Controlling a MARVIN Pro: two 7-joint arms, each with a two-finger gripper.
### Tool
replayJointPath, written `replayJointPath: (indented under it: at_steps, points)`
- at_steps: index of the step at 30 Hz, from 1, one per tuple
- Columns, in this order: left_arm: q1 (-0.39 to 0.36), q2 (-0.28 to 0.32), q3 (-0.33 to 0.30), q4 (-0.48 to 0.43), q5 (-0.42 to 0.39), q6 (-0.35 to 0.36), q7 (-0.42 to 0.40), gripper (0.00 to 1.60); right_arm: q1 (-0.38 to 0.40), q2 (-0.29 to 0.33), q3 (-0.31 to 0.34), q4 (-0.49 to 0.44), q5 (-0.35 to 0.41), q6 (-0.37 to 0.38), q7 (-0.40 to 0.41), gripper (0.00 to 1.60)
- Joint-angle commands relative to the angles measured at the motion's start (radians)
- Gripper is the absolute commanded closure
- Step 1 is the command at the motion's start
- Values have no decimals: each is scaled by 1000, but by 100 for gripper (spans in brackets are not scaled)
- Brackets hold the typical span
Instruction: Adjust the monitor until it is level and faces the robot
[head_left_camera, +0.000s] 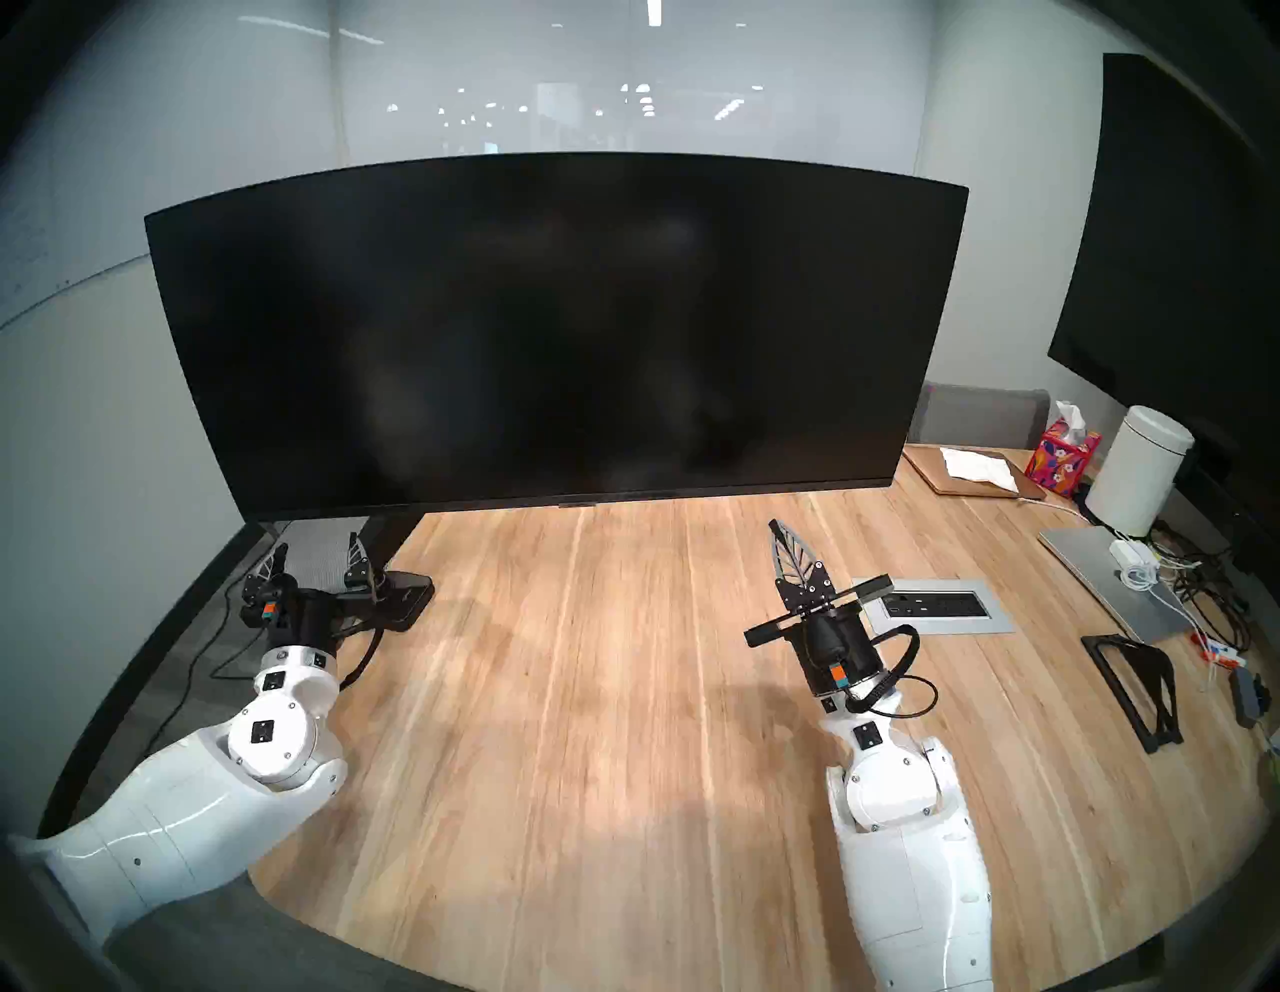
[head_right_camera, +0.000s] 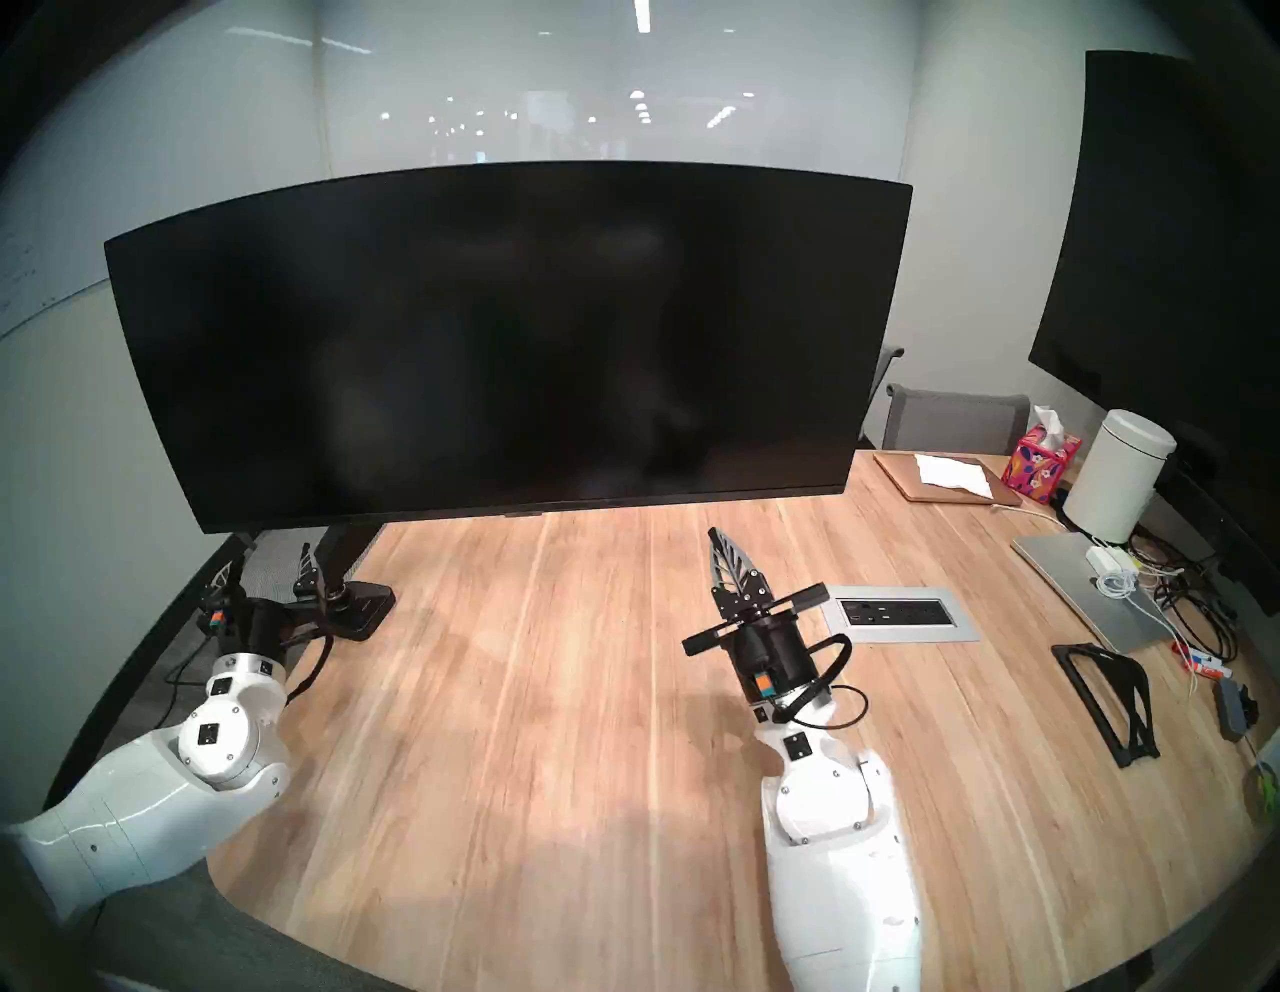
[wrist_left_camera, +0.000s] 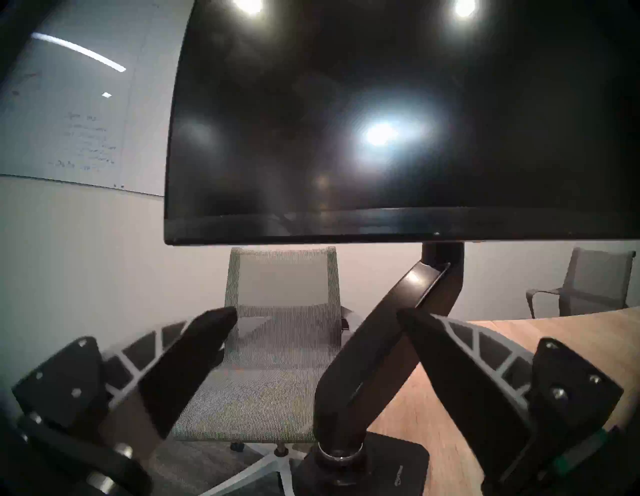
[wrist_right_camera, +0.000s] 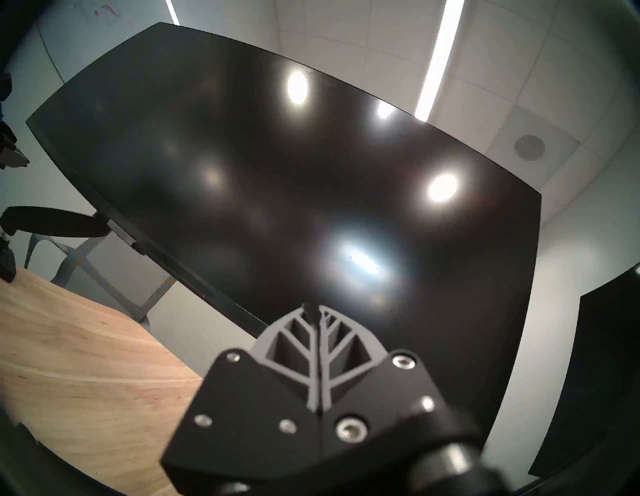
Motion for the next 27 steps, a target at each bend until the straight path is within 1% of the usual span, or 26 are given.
replayJointPath:
  at_steps: [1,7,12,27]
  points:
    - [-54,-18,-1,16,-7,8,-27,0,9,1,-2,-16,4,-5,-2,147]
    - [-65,-22,1,29,0,10,-43,0,9,1,-2,-16,4,-5,-2,147]
    - [-66,-18,2,26,33,3,-41,0,9,1,-2,-16,4,-5,-2,147]
    - [-64,-15,-5,24,48,-8,-40,0,9,1,-2,-16,4,-5,-2,147]
